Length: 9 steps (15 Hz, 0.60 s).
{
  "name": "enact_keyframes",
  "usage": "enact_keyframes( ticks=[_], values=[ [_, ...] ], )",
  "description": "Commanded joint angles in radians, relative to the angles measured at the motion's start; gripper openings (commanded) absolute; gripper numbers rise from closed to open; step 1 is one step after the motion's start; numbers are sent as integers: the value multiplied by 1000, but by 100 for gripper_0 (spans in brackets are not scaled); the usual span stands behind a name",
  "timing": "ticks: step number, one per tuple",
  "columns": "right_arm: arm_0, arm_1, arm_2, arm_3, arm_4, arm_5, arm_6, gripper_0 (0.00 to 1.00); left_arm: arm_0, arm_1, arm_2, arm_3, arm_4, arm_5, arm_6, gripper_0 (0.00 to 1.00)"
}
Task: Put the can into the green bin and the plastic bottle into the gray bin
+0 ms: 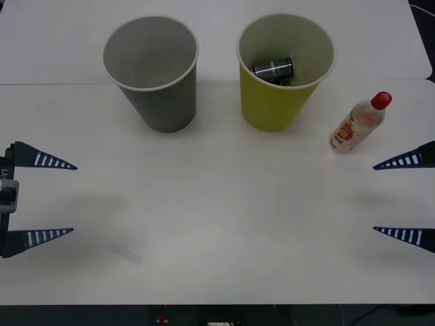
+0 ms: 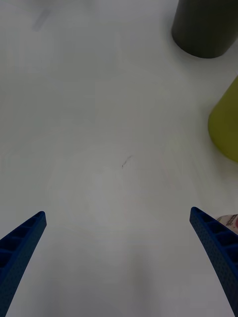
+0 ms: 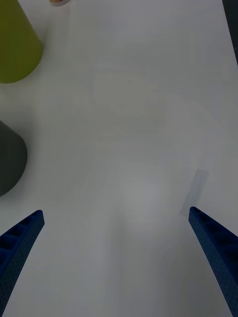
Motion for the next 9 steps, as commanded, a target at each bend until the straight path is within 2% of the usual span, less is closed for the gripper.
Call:
enact_keyframes(
  ticks=[1,2,3,9],
  values=[
    [0,0,0,0,0,0,0,100,0,0,0,0,0,0,0,100],
    [0,0,0,0,0,0,0,100,0,0,0,0,0,0,0,100],
    [25,36,18,22,0,-2,3,100,0,0,0,0,0,0,0,100],
    [37,41,12,27,-25,13,17,100,0,0,0,0,0,0,0,100]
  ],
)
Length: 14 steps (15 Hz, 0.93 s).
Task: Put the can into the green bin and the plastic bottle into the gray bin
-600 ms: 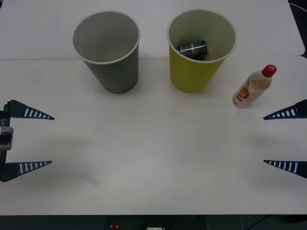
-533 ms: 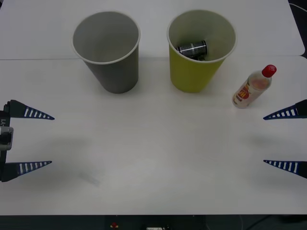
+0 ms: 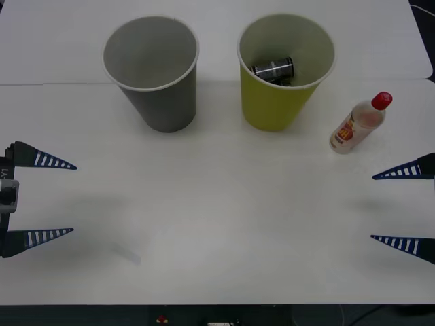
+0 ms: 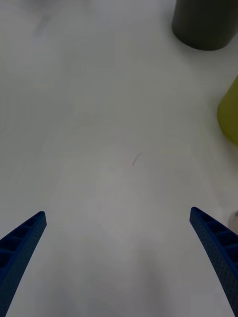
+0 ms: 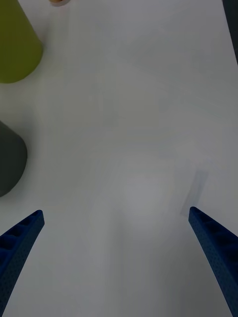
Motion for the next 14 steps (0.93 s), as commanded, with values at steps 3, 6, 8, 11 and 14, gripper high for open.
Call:
enact_keyframes(
  ticks=[3,6,8,11,14],
  values=[
    [51,-1,0,-12,-42,88,2,100,0,0,0,0,0,0,0,100],
    [123,-7,0,-64,-42,217,-5,100,0,0,0,0,0,0,0,100],
    [187,-7,0,-109,-42,322,-17,100,0,0,0,0,0,0,0,100],
    [276,-7,1,-155,-45,457,-51,100,0,0,0,0,0,0,0,100],
    [339,-7,4,-195,-45,553,-166,100,0,0,0,0,0,0,0,100]
  ],
)
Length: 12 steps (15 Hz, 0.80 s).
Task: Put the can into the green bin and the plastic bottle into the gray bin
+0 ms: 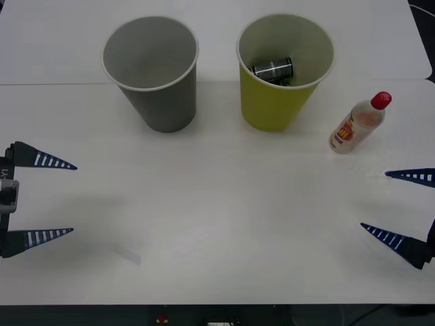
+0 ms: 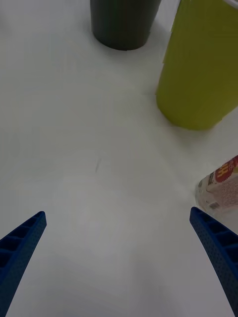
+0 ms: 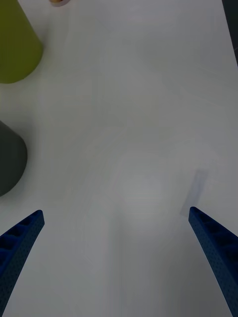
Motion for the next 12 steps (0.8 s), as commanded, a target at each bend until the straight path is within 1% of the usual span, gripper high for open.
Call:
enact_keyframes(
  ticks=[1,3,5,6,7,9,11,12],
  values=[
    [52,0,11,-33,0,111,-109,100,0,0,0,0,0,0,0,100],
    [67,0,54,-45,-13,220,-193,100,0,0,0,0,0,0,0,100],
    [69,-5,126,-51,-13,381,-276,100,0,0,0,0,0,0,0,100],
    [70,-14,158,-57,-13,457,-299,100,0,0,0,0,0,0,0,100],
    [69,-29,209,-63,-11,562,-319,100,0,0,0,0,0,0,0,100],
    [61,-63,293,-71,6,726,-325,100,0,0,0,0,0,0,0,100],
    [34,-94,401,-70,33,888,-343,100,0,0,0,0,0,0,0,100],
    [3,-111,474,-67,41,984,-356,100,0,0,0,0,0,0,0,100]
  ],
)
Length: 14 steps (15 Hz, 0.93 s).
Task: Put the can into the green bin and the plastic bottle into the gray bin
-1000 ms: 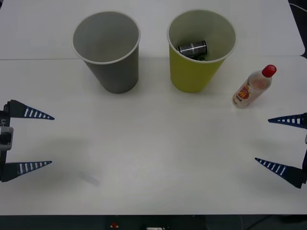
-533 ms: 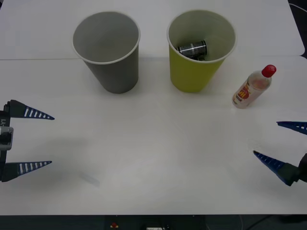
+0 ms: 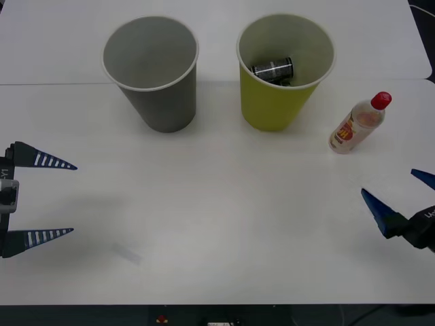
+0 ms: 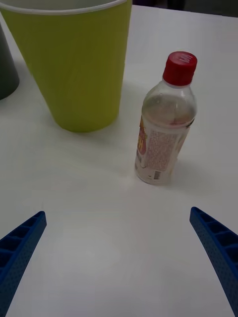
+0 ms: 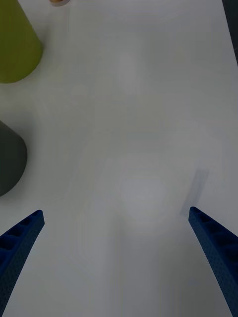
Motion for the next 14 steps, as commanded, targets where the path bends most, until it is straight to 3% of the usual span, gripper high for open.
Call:
enact_keyframes(
  ticks=[1,4,8,11,14],
  values=[
    [-68,-34,164,13,24,205,-27,100,0,0,0,0,0,0,0,100],
    [-200,-30,360,87,79,366,-113,100,0,0,0,0,0,0,0,100],
    [-397,41,578,267,195,499,-272,100,0,0,0,0,0,0,0,100],
    [-501,101,661,395,254,547,-374,100,0,0,0,0,0,0,0,100],
    [-561,150,678,503,304,548,-450,100,0,0,0,0,0,0,0,100]
  ],
)
